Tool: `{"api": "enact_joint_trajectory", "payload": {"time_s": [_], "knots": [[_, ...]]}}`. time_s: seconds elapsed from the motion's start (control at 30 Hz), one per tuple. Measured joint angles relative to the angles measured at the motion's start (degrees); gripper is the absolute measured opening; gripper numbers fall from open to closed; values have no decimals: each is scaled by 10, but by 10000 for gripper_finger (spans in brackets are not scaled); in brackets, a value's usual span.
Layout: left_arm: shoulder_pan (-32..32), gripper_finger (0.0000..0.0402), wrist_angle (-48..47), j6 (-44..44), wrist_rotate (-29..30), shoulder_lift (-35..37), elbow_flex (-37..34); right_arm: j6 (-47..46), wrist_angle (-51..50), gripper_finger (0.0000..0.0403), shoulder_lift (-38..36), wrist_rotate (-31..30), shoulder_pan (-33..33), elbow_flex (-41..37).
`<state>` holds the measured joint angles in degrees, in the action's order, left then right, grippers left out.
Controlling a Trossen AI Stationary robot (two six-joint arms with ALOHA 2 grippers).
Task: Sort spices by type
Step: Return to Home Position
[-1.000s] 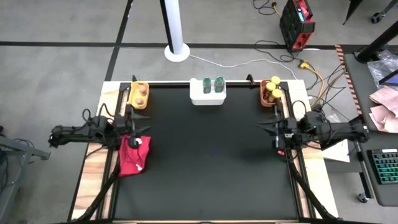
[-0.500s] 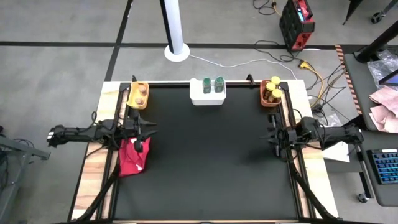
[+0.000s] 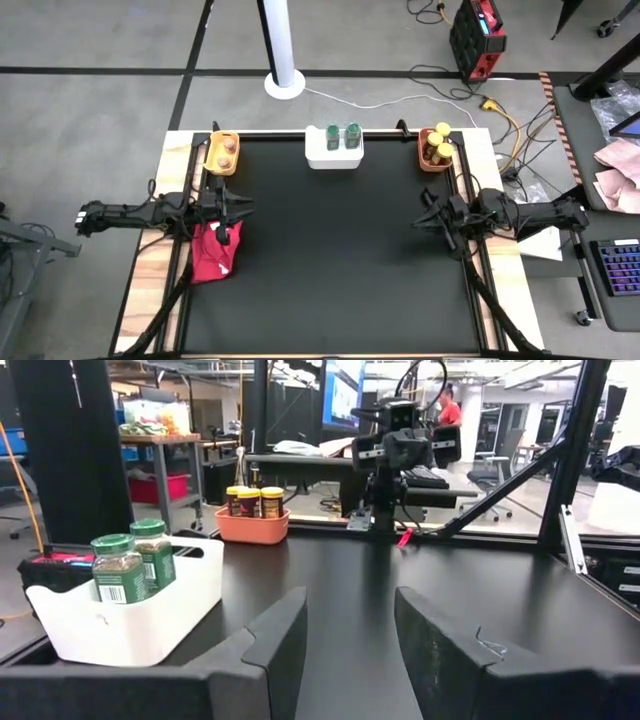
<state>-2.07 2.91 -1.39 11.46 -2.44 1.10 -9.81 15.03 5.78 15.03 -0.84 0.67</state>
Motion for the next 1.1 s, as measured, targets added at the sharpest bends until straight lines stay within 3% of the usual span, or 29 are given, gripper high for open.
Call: {"api": "enact_joint_trajectory", "payload": {"time_s": [0.13, 1.1], "knots": [[0, 135, 0, 0, 0, -1, 0, -42, 0, 13, 0, 0, 0, 0], [0, 135, 1, 0, 0, -1, 0, -31, 0, 13, 0, 0, 0, -1]]}}
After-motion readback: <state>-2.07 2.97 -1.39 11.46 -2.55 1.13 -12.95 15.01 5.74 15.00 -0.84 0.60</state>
